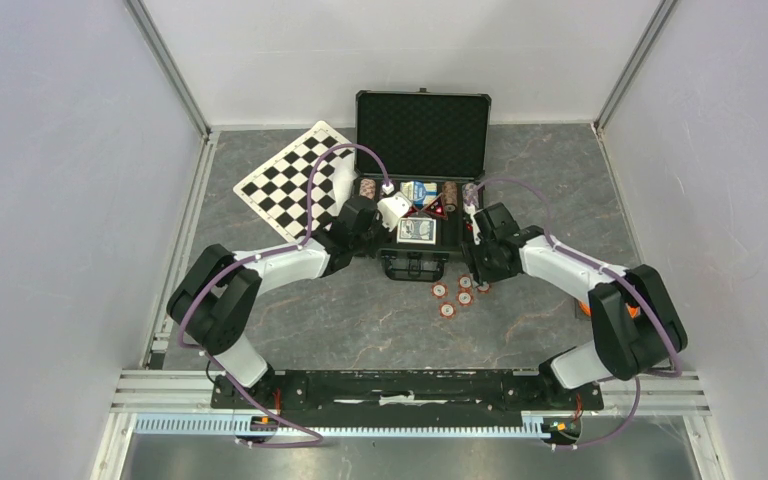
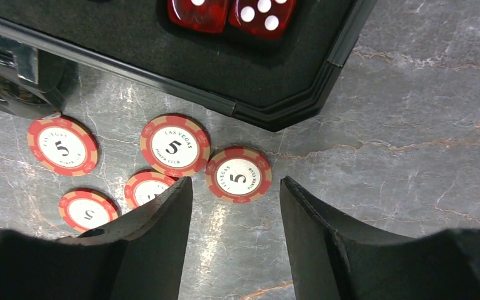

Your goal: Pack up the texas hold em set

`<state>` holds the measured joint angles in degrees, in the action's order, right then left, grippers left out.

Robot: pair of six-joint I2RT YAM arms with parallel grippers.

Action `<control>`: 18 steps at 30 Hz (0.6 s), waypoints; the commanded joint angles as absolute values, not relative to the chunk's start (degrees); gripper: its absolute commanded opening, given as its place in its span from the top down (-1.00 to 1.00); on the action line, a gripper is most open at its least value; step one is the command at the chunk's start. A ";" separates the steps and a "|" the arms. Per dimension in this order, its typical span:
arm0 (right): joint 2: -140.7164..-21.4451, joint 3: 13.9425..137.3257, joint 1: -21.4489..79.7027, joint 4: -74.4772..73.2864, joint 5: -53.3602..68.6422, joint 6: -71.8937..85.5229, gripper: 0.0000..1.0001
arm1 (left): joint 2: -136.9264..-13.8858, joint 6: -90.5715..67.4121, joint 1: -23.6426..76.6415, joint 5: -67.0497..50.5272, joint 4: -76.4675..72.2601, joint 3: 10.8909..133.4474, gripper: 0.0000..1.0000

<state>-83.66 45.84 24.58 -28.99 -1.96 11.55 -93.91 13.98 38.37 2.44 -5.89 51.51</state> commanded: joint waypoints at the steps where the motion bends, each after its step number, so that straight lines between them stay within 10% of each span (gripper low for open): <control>1: -85.27 48.03 24.34 -31.52 -2.28 10.38 -0.18 | -92.84 14.22 38.41 1.40 -7.91 51.86 0.86; 18: -89.59 46.85 24.23 -28.38 -2.00 11.38 -0.15 | -93.24 14.41 38.76 1.41 -7.30 52.38 0.86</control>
<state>-87.33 46.41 24.58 -30.76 -2.87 11.09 -93.91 14.00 38.39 2.42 -5.82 51.51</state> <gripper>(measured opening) 0.582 0.070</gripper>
